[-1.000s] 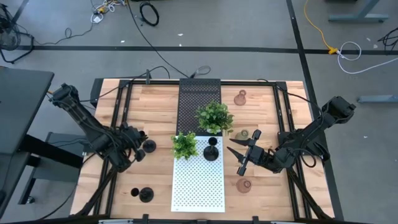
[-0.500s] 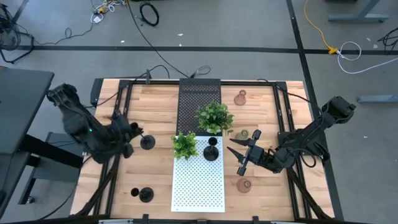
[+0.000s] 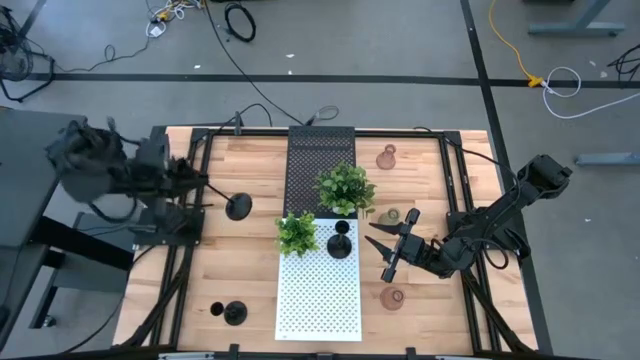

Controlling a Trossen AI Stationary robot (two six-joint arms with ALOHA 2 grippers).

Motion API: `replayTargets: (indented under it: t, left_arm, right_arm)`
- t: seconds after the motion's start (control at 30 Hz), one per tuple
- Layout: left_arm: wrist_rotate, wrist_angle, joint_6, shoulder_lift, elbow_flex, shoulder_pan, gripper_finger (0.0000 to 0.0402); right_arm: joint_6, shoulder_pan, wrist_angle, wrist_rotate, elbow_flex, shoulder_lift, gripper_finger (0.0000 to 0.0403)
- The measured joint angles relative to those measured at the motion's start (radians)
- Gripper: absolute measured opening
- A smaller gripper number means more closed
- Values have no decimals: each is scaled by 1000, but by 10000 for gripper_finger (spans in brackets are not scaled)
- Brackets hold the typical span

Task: Pick & Place candle stick holders
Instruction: Put the top black candle holder on the white shelf

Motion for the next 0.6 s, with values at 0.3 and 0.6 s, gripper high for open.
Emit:
replayTargets:
  t: [0.3, 0.6]
  left_arm:
    - [11, 275, 236, 28, 14, 0, 24]
    - [153, 331, 228, 170, 13, 51, 24]
  right_arm:
    - [-6, 0, 7, 0, 0, 0, 146]
    - [-59, 0, 69, 1, 0, 0, 146]
